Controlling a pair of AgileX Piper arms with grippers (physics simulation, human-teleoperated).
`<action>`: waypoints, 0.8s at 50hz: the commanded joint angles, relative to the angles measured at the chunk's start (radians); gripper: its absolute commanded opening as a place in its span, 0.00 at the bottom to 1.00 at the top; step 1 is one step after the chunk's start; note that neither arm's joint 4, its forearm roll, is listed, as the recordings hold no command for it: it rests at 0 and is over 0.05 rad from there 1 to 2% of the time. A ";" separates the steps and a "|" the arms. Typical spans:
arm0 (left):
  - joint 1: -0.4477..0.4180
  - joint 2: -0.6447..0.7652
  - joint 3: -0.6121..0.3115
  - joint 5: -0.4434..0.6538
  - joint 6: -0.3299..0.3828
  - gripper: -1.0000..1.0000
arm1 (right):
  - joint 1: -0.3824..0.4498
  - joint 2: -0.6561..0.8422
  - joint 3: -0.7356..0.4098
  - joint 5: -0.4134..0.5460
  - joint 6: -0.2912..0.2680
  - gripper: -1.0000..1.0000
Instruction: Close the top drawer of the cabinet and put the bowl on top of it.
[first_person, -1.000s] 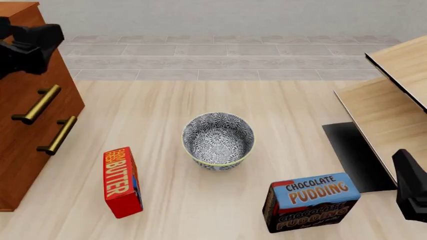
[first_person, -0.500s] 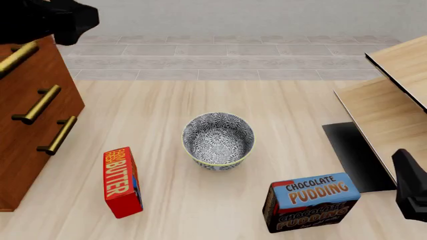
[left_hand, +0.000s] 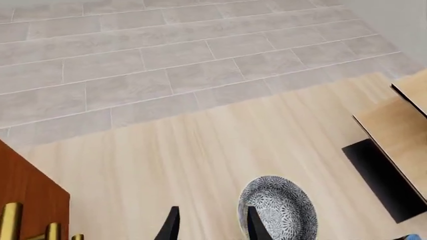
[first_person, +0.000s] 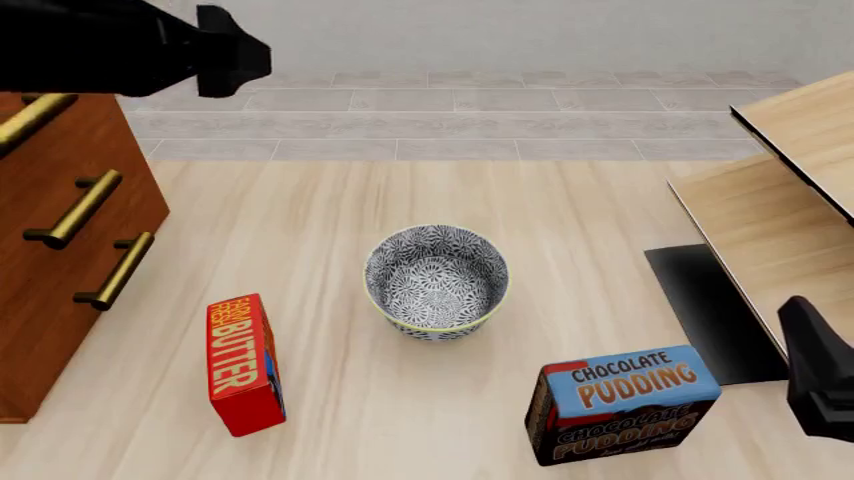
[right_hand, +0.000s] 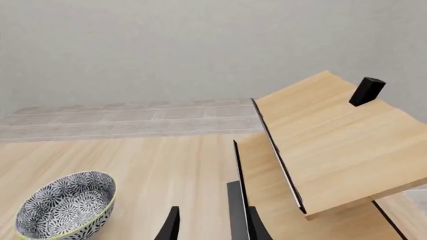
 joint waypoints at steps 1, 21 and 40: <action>-0.018 0.068 0.001 -0.030 -0.009 1.00 | 0.004 0.013 0.000 -0.011 0.000 1.00; -0.049 0.159 0.042 -0.124 -0.014 1.00 | 0.003 0.013 0.000 -0.010 0.001 1.00; -0.093 0.209 0.077 -0.176 -0.052 1.00 | -0.002 0.004 0.000 -0.003 0.003 1.00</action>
